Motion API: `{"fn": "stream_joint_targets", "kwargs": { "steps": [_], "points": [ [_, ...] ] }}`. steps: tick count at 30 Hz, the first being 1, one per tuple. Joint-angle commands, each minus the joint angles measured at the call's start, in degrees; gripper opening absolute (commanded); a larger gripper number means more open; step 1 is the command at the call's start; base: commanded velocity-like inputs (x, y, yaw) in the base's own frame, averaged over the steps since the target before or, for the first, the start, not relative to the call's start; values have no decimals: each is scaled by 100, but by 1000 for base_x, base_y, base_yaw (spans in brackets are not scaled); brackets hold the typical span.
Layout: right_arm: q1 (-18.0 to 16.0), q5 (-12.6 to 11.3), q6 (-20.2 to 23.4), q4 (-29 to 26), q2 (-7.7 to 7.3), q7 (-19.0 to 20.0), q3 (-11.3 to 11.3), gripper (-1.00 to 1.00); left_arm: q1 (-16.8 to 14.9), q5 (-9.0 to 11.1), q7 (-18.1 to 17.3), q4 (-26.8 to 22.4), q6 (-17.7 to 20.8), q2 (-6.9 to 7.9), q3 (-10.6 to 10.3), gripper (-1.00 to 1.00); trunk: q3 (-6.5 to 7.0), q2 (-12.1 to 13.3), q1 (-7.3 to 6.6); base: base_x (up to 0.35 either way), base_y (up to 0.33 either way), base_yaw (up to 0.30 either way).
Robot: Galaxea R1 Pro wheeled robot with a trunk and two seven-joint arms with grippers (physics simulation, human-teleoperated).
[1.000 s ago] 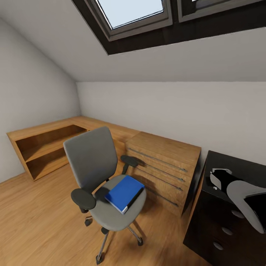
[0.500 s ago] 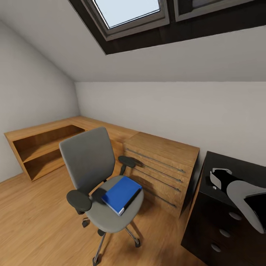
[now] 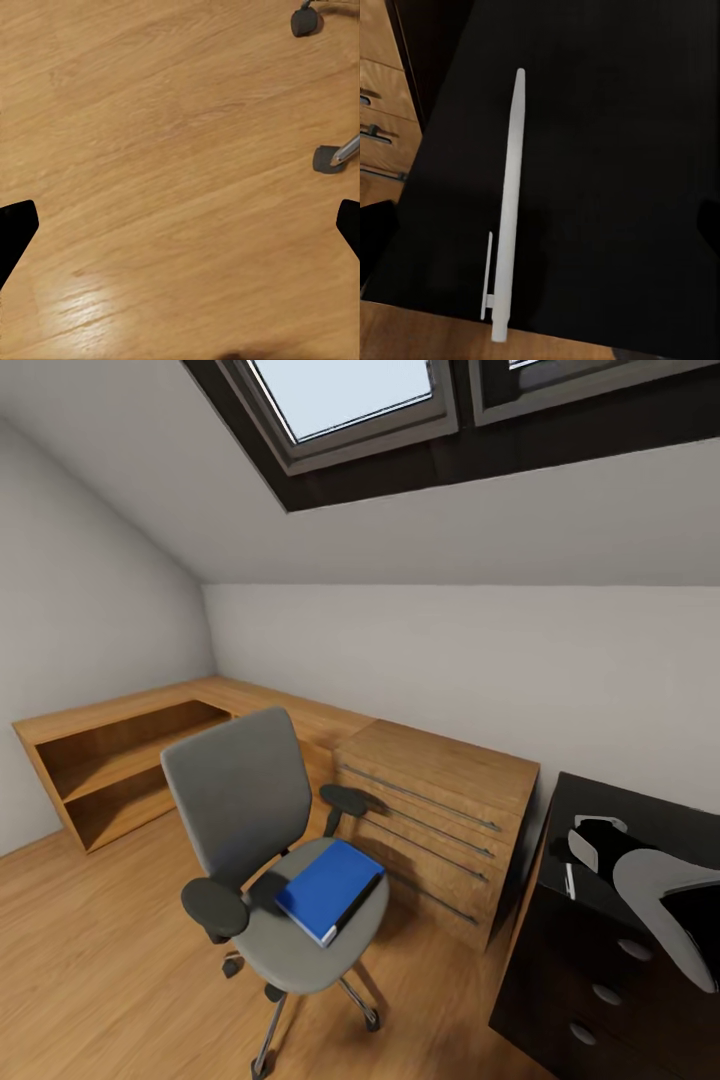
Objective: In the bedroom, organize the workspace by keeping the computer under the desk, ensuring the monitor is on the desk, placing the keyboard on the desk next to the monitor, placing the mouse on the desk next to the keyboard, moving the folder from the swivel chair onto the desk next to the mouse, stacking the notebook on top of the folder with the pen on top of the notebook, and positioning the swivel chair next to the desk.
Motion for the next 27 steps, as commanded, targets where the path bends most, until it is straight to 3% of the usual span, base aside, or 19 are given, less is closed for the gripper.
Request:
{"fn": "stream_joint_targets", "kwargs": {
  "steps": [1, 9, 15, 21, 27],
  "points": [
    [-6, -55, 14, 4, 0, -13, 48, 100, -4, 56, 35, -2, -30, 8, -48, 100, 12, 38, -23, 0, 0, 0],
    [-6, -60, 10, 4, 1, -11, 48, 100, -4, 58, 35, -2, -24, 8, -44, 100, 156, 359, -199, 0, 0, 0],
    [-6, -86, -204, -7, 80, 20, 55, 100, -4, 59, 35, 3, -23, 8, -60, 100, 156, 359, -199, 0, 0, 0],
    [-3, -90, -483, -7, 642, -2, 42, 100, -4, 56, 35, 15, -16, 4, -75, 100, 156, 359, -199, 0, 0, 38],
    [291, -71, -861, -14, 1146, -27, 39, 100, -4, 53, 35, 15, -17, 0, -78, 100, 156, 359, -199, 0, 0, 227]
  ]
}}
